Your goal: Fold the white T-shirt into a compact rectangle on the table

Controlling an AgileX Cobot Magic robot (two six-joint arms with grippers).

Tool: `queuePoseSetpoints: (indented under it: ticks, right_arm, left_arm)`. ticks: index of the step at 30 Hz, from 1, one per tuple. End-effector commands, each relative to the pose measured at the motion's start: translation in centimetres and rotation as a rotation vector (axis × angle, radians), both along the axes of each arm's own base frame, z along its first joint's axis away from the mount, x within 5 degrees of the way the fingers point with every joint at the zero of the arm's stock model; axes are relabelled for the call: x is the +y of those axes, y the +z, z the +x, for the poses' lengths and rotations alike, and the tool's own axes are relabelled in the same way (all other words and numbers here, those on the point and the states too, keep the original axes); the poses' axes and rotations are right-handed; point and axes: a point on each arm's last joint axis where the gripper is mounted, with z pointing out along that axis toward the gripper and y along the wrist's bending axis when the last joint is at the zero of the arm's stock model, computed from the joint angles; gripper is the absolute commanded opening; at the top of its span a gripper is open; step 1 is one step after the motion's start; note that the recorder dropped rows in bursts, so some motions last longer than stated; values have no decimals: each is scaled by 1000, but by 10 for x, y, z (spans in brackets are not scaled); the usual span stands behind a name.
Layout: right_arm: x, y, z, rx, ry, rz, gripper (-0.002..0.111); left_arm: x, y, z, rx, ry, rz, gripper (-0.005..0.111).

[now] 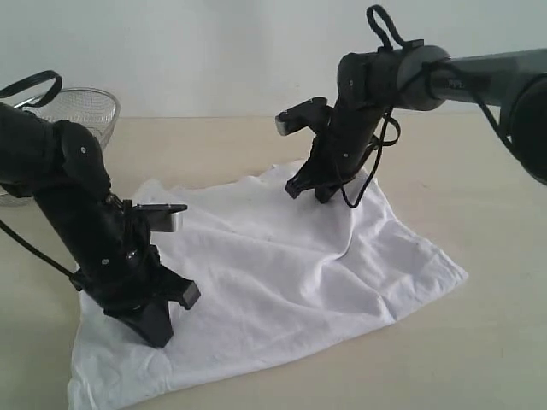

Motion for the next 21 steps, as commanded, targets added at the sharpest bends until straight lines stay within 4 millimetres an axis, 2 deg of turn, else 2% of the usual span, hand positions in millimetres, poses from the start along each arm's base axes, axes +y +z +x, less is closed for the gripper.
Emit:
queuePoseSetpoints:
  ticks: [1,6,12,15,18,21]
  right_arm:
    - [-13,-18,19,-19,-35,-15,0]
    - [-45,-14,42,-82,-153,-8,0]
    - [-96,11,61,-174,-260,-53,0]
    - [-116,31,59,-137,-307,-57,0]
    - [-112,57,43,-33,-259,-46,0]
    - [-97,79,27,40,-219,3,0]
  left_arm:
    - [3,-7,-11,34,13,20,5]
    - [7,-14,-17,37,35,38,5]
    - [8,-16,-17,25,44,44,5]
    - [7,-15,-15,12,46,43,5]
    - [7,-15,-13,-12,53,42,5]
    - [8,-16,-11,-30,61,42,5]
